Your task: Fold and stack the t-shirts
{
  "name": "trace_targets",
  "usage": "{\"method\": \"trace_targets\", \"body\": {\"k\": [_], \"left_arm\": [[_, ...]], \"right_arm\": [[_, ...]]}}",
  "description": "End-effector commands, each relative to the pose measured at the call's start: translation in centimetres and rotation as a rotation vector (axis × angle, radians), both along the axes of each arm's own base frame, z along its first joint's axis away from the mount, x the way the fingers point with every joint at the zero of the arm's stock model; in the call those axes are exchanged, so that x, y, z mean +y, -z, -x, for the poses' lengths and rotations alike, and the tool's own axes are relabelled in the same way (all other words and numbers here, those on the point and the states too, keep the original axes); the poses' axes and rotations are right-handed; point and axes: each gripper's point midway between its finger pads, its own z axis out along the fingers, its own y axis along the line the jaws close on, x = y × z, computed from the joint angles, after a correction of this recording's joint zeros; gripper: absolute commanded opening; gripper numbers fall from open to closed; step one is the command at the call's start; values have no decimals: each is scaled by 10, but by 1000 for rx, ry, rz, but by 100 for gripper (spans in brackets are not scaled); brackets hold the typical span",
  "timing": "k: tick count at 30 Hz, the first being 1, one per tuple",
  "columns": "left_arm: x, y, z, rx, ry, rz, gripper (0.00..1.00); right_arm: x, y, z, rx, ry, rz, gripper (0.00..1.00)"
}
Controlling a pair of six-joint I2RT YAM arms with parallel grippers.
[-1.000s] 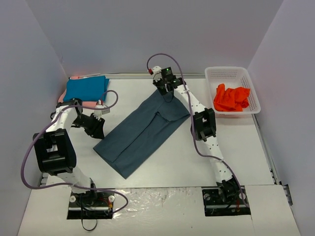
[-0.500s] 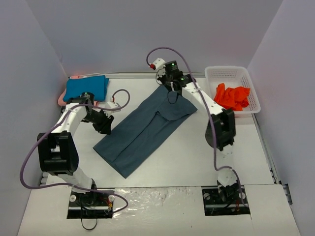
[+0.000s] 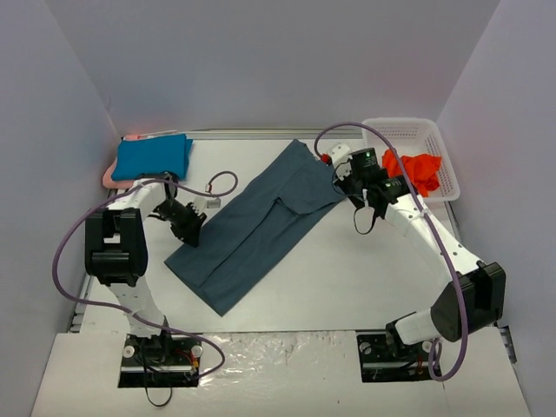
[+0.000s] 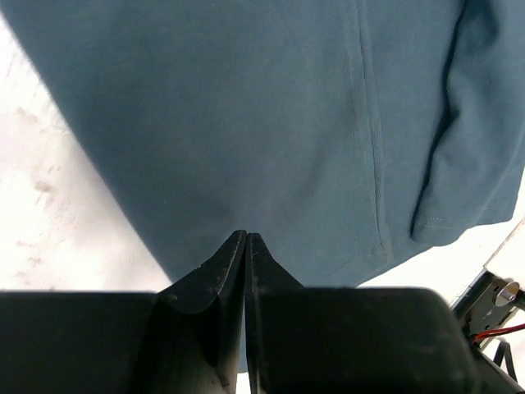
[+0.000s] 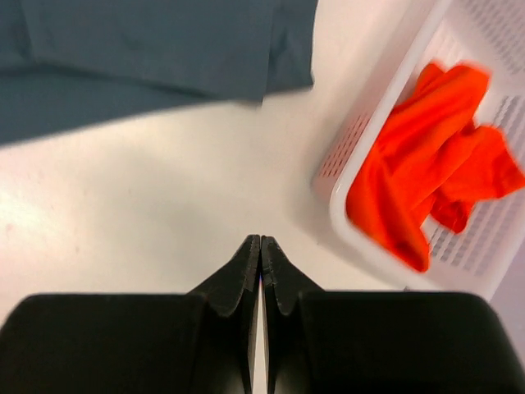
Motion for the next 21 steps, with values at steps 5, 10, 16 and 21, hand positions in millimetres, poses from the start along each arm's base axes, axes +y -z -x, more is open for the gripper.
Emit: {"method": "trace_targets", "body": {"k": [5, 10, 16, 21], "left_arm": [[-7, 11, 2, 33, 99, -82, 3], [-13, 28, 12, 103, 149, -171, 3], [-29, 43, 28, 171, 212, -205, 2], [-51, 43, 44, 194, 275, -212, 2]], "right_arm": [[-23, 18, 29, 92, 35, -91, 0], [-24, 23, 21, 115, 50, -107, 0], [-20, 41, 13, 171, 55, -102, 0], [-16, 72, 8, 260, 64, -90, 0]]}}
